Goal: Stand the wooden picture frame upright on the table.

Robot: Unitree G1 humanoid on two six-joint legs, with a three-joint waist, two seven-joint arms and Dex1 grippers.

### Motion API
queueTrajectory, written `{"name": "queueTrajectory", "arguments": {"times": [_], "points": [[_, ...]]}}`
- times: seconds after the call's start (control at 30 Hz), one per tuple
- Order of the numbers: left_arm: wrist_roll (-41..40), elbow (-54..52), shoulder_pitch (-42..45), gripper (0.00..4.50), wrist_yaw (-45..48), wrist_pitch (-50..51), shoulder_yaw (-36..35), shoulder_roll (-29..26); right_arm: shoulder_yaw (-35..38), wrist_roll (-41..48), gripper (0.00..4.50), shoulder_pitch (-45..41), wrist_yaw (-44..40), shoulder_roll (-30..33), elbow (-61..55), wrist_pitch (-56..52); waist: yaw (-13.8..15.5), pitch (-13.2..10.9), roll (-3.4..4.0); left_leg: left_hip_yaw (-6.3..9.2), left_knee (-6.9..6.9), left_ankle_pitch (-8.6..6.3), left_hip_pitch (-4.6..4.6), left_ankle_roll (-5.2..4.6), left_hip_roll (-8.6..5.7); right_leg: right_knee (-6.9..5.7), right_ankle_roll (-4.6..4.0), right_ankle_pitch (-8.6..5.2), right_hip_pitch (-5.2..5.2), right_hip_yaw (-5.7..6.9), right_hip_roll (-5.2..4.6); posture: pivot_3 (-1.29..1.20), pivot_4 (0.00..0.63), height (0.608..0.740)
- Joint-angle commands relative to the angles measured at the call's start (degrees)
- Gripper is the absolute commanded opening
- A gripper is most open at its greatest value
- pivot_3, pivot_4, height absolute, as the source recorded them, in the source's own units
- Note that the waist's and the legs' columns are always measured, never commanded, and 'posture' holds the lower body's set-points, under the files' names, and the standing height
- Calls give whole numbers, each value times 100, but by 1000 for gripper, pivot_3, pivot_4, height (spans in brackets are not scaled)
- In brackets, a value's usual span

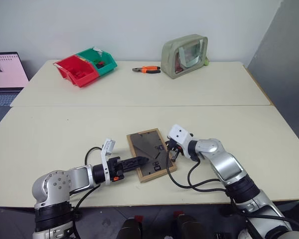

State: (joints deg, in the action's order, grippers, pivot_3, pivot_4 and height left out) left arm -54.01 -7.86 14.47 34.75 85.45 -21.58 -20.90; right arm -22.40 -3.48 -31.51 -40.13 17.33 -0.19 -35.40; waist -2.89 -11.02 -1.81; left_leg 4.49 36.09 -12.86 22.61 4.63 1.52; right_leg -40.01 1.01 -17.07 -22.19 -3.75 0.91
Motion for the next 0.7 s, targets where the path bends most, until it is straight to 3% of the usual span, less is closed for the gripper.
{"name": "queueTrajectory", "arguments": {"times": [0.03,0.23,0.7], "points": [[-92,-29,-93,4460,-222,98,138,243,15,28,0,1,48,-38,-227,-92,9,2,0,0,0,0,1,0,-1,2,2,1,1,0,-1,0,150,740],[-243,-281,-167,4460,-283,117,214,437,9,54,0,17,104,-81,-264,-183,16,4,0,-2,0,0,1,0,-5,6,10,5,3,-1,-2,0,150,740],[-537,-453,-182,1827,-422,-182,32,403,203,107,0,-63,148,11,-332,-202,-1,3,0,-1,-1,0,10,0,-4,9,16,1,-5,0,0,0,150,740]]}}
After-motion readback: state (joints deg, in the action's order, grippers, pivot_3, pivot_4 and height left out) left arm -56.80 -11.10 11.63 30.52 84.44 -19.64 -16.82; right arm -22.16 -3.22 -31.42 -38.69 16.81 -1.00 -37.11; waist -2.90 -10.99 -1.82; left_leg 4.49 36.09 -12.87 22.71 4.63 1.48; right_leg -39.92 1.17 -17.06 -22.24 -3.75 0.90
